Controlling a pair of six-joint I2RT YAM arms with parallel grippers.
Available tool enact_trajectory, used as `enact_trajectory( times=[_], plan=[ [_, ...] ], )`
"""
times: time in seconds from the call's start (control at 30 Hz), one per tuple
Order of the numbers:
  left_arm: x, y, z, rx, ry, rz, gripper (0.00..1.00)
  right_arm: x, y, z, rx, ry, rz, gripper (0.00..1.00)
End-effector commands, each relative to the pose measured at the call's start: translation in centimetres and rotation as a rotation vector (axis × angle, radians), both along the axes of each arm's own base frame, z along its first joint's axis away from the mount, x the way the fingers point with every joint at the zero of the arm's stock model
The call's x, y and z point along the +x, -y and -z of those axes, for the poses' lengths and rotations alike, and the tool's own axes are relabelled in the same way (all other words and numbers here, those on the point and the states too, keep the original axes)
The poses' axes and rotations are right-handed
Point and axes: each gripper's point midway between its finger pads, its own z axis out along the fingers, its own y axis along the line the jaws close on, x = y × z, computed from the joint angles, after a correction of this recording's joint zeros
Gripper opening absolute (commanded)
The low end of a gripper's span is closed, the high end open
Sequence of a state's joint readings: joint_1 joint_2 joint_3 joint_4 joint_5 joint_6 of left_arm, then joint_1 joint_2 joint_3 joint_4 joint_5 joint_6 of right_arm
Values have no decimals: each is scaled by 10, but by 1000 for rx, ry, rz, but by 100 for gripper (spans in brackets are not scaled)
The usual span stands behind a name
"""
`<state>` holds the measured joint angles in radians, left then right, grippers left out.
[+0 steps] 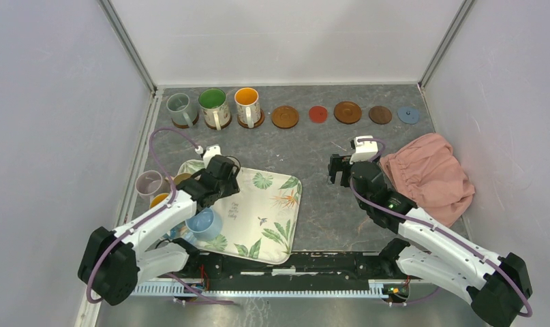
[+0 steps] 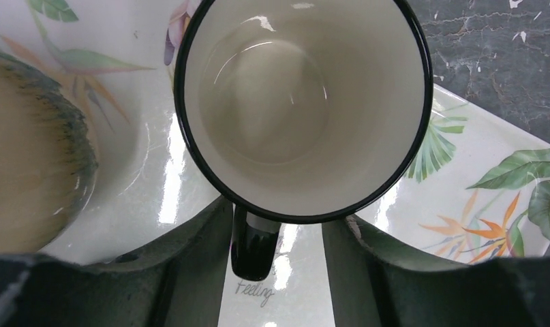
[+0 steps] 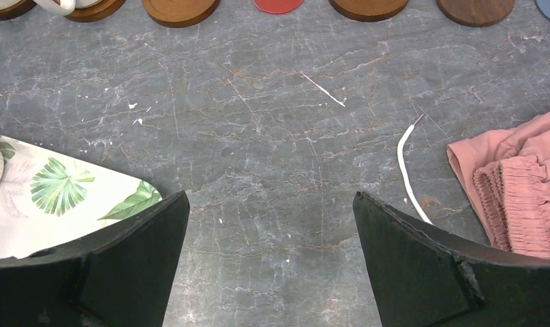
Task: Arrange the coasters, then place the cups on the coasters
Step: Pick up the cup from the tray.
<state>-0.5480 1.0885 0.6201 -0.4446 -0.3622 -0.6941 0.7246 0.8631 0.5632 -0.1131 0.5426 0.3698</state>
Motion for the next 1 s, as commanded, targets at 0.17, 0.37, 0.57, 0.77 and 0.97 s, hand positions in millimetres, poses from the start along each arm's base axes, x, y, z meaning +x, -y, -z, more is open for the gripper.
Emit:
enact_trajectory(
  times=[0.17,0.37,0.57,0.77,0.97],
  plan=[
    [12,4,6,6,37,-44,49,4,0,-8,16,38,10,98],
    [14,8,12,16,38,-40,42,3,0,-5,14,33,5,98],
    [14,11,17,34,41,-31,27,3,-1,-4,12,29,-1,98],
    [13,17,13,56,60,-7,3,2,-1,-4,15,30,-4,98],
    [13,29,-5,62,100,39,2,1,0,-4,18,32,-4,98]
  ],
)
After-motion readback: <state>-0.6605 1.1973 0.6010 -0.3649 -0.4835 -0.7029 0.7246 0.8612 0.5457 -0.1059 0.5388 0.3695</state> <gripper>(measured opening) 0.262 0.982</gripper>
